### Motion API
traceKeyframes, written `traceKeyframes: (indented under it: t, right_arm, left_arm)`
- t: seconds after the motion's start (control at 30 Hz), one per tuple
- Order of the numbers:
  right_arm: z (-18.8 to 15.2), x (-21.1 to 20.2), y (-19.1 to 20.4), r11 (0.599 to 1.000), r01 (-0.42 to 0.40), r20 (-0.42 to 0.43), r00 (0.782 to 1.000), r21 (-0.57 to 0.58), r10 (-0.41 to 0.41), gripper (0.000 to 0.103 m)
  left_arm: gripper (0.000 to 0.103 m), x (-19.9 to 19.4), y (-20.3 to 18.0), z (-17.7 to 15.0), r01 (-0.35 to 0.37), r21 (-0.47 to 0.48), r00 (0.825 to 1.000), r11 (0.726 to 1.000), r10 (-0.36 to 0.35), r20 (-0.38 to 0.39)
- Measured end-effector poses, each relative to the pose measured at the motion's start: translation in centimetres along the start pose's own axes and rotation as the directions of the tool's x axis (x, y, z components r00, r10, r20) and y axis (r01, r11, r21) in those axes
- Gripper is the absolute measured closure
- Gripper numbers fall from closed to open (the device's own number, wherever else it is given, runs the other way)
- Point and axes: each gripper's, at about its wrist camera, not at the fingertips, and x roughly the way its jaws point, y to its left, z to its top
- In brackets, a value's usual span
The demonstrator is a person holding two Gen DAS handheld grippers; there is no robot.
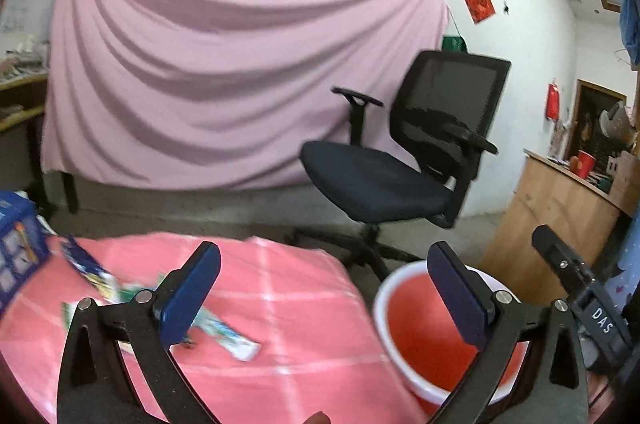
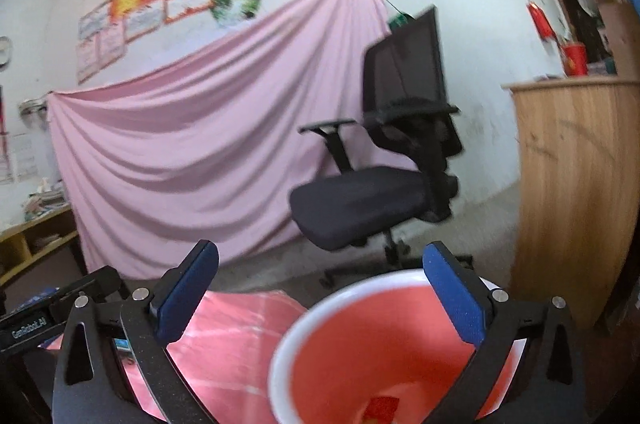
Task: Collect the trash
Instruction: 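Open both tools to drop the cup and mask into the bucket, then grasp the white-green packet with the left tool while the right tool grasps the toothpaste tube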
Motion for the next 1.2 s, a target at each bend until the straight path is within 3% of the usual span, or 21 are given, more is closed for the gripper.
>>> traceKeyframes:
  t: [0.17, 0.37, 0.5, 0.7, 0.83, 1.03, 1.2]
  right_arm:
    - [0.2, -0.5, 3.3, 0.995, -0.092, 0.073, 0.993, -0.024, 0.094, 0.0]
    - [-0.1, -1.2, 7.5, 0.978, -0.189, 0.126, 0.972, -0.088, 0.199, 0.0]
    - [-0.7, -1.1, 10.1, 0.962, -0.238, 0.128, 0.958, -0.137, 0.255, 0.0]
    - [-2.3, -0.5, 13.6, 0.933, -0.278, 0.087, 0.949, -0.23, 0.304, 0.0]
    - [-3.4, 0.7, 14.8, 0.921, -0.287, 0.026, 0.952, -0.262, 0.304, 0.0]
    - [-4.9, 3.3, 15.1, 0.924, -0.291, -0.128, 0.955, -0.248, 0.266, 0.0]
    - [-6.2, 5.6, 15.0, 0.937, -0.24, -0.255, 0.951, -0.255, 0.174, 0.0]
  left_arm:
    - [0.002, -2.9, 3.0, -0.1, -0.09, 0.005, 0.993, 0.996, 0.089, 0.073]
    - [0.002, -6.5, 6.8, -0.9, -0.214, -0.003, 0.966, 0.977, 0.212, 0.148]
    - [0.002, -8.8, 9.6, -1.6, -0.272, -0.02, 0.946, 0.962, 0.271, 0.177]
    - [0.002, -10.6, 13.2, -3.1, -0.328, -0.035, 0.93, 0.944, 0.329, 0.162]
    - [0.002, -10.4, 14.9, -4.0, -0.344, -0.029, 0.933, 0.939, 0.345, 0.106]
    - [0.002, -8.2, 17.3, -5.7, -0.326, -0.027, 0.943, 0.945, 0.323, -0.084]
    - [0.002, -5.7, 18.2, -6.8, -0.323, -0.075, 0.926, 0.943, 0.299, -0.23]
